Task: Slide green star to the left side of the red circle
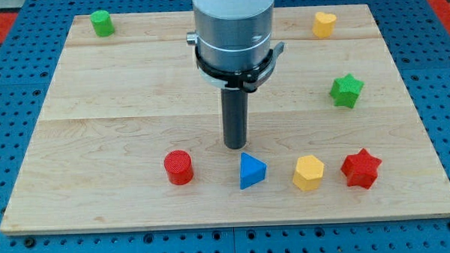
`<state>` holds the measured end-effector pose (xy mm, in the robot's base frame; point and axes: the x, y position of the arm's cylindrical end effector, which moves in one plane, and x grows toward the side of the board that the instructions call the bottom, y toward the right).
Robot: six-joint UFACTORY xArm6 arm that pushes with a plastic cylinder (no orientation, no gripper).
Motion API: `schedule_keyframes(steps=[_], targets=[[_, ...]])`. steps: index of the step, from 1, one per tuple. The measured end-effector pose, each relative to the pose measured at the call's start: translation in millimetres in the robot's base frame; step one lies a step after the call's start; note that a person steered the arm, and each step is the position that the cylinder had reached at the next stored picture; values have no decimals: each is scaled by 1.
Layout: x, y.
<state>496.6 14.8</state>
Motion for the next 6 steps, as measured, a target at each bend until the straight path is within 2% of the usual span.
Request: schedule_keyframes(steps=[1,2,4,5,6], targets=[[-20,41],[-43,111],[-41,174],[-61,236],[-98,221]])
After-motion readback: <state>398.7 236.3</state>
